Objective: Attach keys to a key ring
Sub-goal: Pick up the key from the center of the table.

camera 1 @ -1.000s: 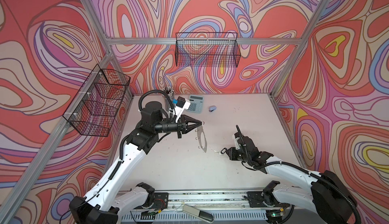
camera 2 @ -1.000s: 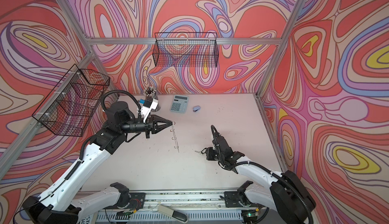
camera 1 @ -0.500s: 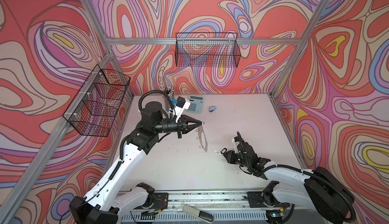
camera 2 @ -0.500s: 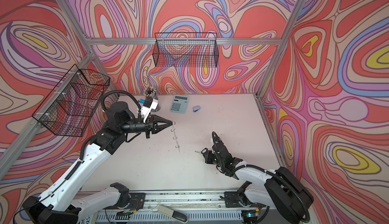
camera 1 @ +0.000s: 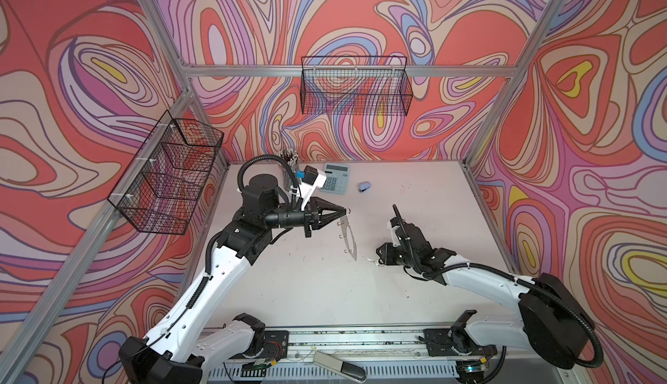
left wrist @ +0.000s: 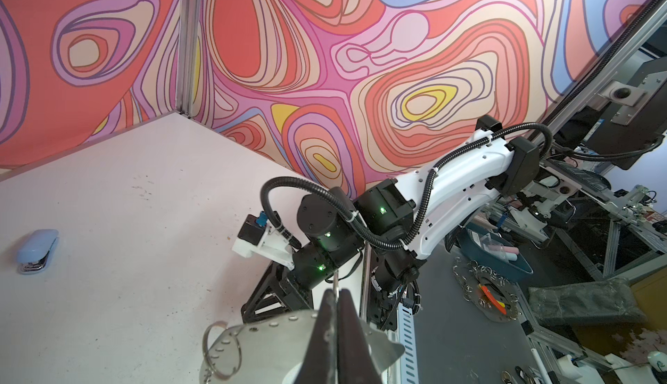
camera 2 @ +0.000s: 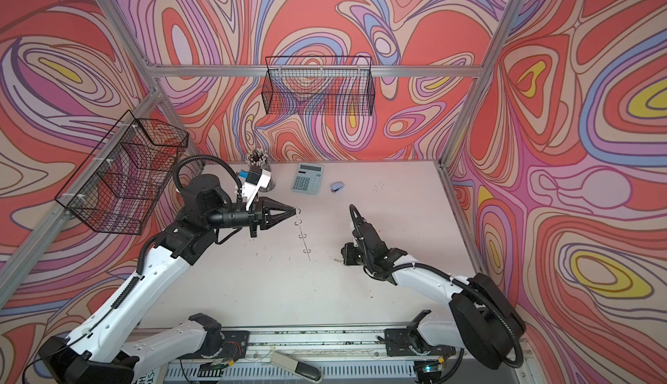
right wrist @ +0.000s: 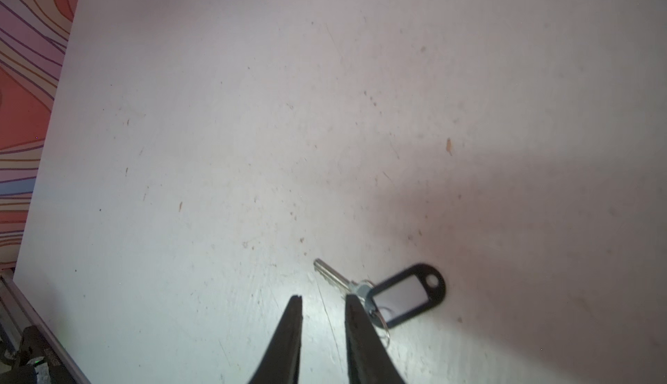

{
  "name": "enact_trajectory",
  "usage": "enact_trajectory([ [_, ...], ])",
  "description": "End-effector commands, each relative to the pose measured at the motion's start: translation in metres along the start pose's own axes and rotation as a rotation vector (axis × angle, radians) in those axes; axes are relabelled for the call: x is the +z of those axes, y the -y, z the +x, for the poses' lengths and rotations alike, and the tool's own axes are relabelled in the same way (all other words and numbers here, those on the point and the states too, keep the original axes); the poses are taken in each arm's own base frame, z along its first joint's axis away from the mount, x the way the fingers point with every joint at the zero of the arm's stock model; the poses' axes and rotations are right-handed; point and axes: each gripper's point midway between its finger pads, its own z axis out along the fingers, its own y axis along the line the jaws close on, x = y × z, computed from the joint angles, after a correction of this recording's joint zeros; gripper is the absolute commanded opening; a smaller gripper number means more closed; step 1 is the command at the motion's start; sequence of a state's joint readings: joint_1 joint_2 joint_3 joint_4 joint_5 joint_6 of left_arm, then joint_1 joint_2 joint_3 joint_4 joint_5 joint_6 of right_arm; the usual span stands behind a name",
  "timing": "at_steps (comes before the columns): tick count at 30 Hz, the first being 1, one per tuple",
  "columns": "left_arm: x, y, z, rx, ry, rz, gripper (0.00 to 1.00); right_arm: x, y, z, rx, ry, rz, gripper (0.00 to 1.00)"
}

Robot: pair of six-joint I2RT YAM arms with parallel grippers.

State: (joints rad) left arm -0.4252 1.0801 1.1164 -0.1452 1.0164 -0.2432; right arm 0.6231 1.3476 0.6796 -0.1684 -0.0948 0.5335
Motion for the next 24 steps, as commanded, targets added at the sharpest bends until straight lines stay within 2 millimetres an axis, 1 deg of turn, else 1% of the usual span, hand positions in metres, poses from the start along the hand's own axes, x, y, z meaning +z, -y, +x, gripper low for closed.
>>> enact_trajectory([
  [1,-0.006,0.01,-0.008,0.05,0.029,0.011,0.0,0.006,0.017,0.024,-0.125,-0.228,0.107,0.23],
  [4,-0.007,0.012,-0.009,0.048,0.036,0.021,0.0,0.012,0.025,0.024,-0.166,-0.376,0.14,0.23],
  [6,-0.008,0.014,-0.009,0.05,0.036,0.02,0.0,0.013,0.026,0.017,-0.186,-0.431,0.148,0.23],
  [10,-0.011,0.015,-0.009,0.06,0.032,-0.006,0.0,0.013,0.032,0.012,-0.177,-0.544,0.149,0.23],
  [11,-0.012,0.016,-0.009,0.06,0.032,-0.014,0.0,0.012,0.03,0.012,-0.178,-0.569,0.136,0.22],
  [12,-0.013,0.017,-0.01,0.062,0.034,-0.017,0.0,0.015,0.031,0.016,-0.179,-0.609,0.128,0.23],
  [14,-0.015,0.021,-0.009,0.055,0.034,-0.013,0.0,0.015,0.031,0.017,-0.173,-0.66,0.123,0.22],
  [18,-0.019,0.026,-0.001,0.026,0.041,-0.008,0.0,0.021,0.025,0.022,-0.148,-0.716,0.078,0.22],
  [22,-0.024,0.031,0.009,0.031,0.042,-0.014,0.0,0.025,0.034,0.029,-0.144,-0.764,0.112,0.2],
  [24,-0.027,0.033,0.01,0.043,0.05,-0.022,0.0,0.025,0.036,0.032,-0.143,-0.776,0.121,0.2],
])
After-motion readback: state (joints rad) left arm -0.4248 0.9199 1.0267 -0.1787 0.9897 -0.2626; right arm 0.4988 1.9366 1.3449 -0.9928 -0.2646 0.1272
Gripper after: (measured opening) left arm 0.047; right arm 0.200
